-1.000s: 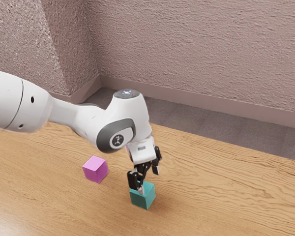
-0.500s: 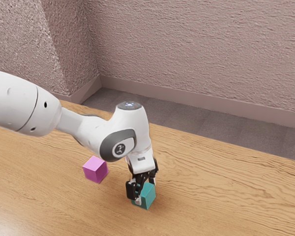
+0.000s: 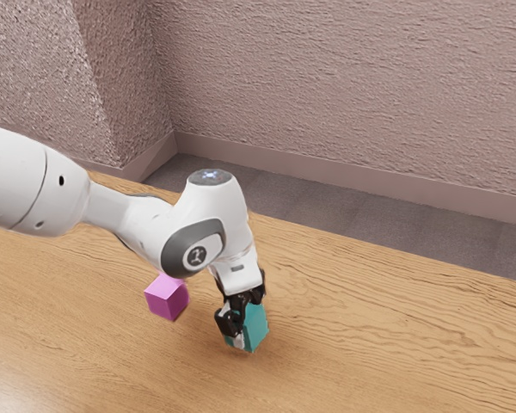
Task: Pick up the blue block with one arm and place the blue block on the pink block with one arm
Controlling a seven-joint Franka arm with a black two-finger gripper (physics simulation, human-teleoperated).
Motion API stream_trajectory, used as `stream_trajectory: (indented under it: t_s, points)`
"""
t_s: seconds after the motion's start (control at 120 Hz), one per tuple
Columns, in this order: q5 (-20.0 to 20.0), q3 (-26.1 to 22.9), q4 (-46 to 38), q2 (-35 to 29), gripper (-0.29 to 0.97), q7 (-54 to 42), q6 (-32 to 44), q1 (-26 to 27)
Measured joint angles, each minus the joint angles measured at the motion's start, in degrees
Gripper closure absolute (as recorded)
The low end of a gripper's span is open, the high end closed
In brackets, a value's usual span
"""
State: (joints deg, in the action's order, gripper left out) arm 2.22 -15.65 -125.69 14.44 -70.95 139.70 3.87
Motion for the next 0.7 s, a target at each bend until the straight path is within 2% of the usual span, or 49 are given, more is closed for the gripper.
stream_trajectory:
  t_s: [0.142, 0.292, 0.458, 0.7]
  points:
    - [-0.4, 0.0, -2.2, -6.6, 0.48, 0.5, -1.1, -0.2]
    - [-0.9, 0.2, -2.4, -11.0, 0.51, 0.3, -3.9, -4.7]
    - [-0.8, 1.2, -2.0, -11.1, 0.52, -0.7, -5.8, -9.1]
    - [-0.7, 5.2, -1.1, -10.3, 0.45, -3.1, -6.4, -8.8]
